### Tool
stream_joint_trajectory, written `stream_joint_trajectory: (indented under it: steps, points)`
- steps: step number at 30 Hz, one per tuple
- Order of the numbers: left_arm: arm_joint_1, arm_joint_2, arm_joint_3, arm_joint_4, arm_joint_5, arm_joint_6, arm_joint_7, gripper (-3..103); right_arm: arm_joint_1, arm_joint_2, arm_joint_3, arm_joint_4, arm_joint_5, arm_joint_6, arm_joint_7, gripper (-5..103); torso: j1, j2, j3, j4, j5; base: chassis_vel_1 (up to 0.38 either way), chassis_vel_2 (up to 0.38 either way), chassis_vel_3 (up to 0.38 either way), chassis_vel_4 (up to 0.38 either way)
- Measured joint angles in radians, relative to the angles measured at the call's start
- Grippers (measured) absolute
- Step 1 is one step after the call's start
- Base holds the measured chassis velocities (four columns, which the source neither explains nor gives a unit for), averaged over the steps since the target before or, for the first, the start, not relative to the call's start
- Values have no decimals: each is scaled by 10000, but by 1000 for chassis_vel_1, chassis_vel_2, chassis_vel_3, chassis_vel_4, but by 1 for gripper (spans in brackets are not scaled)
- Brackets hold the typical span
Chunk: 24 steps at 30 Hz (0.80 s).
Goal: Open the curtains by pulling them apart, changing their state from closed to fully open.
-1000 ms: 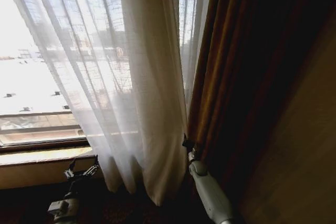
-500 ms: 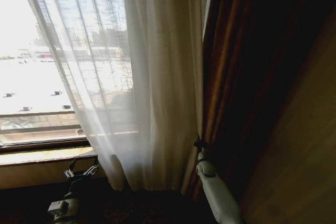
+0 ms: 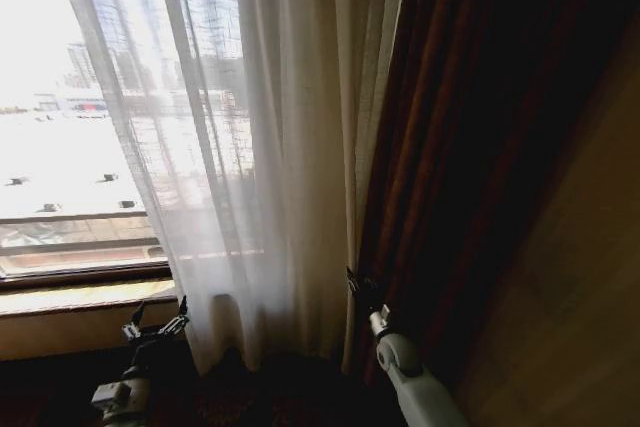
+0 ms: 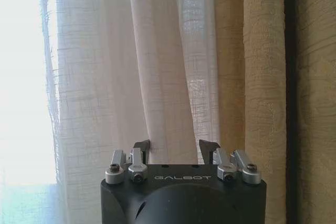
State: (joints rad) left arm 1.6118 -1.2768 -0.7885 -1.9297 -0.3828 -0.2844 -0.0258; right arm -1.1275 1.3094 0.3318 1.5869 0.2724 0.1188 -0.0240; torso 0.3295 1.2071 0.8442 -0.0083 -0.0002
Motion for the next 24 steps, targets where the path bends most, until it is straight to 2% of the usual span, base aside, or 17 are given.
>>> stream_joint_trajectory:
  steps: [1,4,5,8,10,13,24]
  points:
    - [0,0,0,0,0,0,0,100,0,0,0,0,0,0,0,51,0,0,0,0,0,0,0,0,0]
    - [0,0,0,1,0,0,0,100,-358,1,26,302,-88,126,-175,68,0,0,0,1,0,0,0,0,0]
    - [0,0,0,1,0,0,0,100,-358,1,26,302,-88,126,-175,68,0,0,0,1,0,0,0,0,0]
    - [0,0,0,1,0,0,0,100,-555,28,23,456,-233,192,-273,84,0,0,0,1,0,18,14,-10,-20]
    - [0,0,0,0,0,0,0,100,-589,29,23,494,-249,195,-294,84,-1,1,0,2,1,55,43,-62,-61]
    - [0,0,0,0,0,0,0,100,-700,13,26,630,-279,198,-404,98,0,0,0,1,0,107,93,-81,-93]
    - [0,0,0,0,0,0,0,100,-777,76,-76,750,-305,244,-590,100,0,0,0,4,-3,218,219,-213,-223]
